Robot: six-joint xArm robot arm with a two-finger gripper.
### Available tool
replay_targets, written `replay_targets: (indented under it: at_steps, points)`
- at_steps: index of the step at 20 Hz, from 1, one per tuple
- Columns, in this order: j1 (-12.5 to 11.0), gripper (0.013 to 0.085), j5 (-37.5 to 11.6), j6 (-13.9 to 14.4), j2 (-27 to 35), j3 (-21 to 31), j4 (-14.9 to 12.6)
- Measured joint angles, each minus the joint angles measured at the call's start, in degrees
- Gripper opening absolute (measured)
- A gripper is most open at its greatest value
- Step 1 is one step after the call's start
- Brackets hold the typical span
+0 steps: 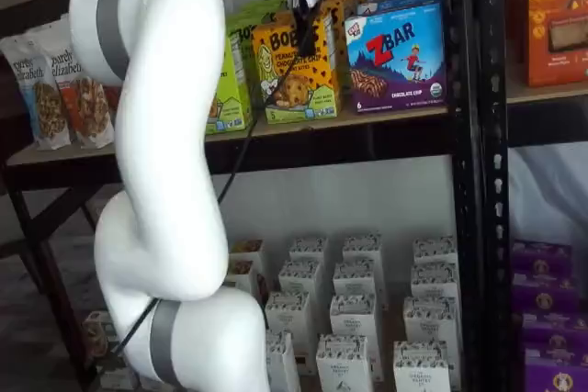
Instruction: Pick up the orange box on the top shelf, the fifth box from the left
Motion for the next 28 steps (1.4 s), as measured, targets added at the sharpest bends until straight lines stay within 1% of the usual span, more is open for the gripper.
replay_targets:
  at_steps: [2, 3, 4, 5, 6, 7, 8, 9, 10, 15, 20, 24, 26, 28]
  points:
    - [0.0, 0.049, 0.04, 0.03, -0.03, 0.04, 0.13]
    - [0.01, 0.049, 0.09, 0.04, -0.01, 0.0, 0.15]
    - [0.03, 0.045, 0.15, 0.06, 0.01, -0.03, 0.16]
    - [0.05, 0.045, 0.22, 0.09, 0.04, -0.08, 0.17]
    - [0.07, 0.041, 0.25, 0.11, 0.05, -0.08, 0.17]
    - [0.09, 0.041, 0.24, 0.12, 0.04, -0.07, 0.17]
    - [0.1, 0.037, 0.24, 0.14, 0.03, -0.05, 0.17]
    - [0.11, 0.037, 0.28, 0.15, 0.03, -0.05, 0.17]
    - [0.11, 0.033, 0.32, 0.16, 0.03, -0.06, 0.17]
    - [0.19, 0.033, 1.15, 0.22, 0.27, -0.59, 0.0]
    - [-0.02, 0.033, 3.54, 0.28, 0.56, -2.04, 0.79]
    - [0.36, 0.033, 5.57, 0.8, 0.13, -2.8, 1.05]
    - [0.68, 0.033, 6.25, 1.13, -0.65, -2.41, 0.97]
    - [1.26, 0.033, 6.51, 1.62, -2.74, -0.44, 0.49]
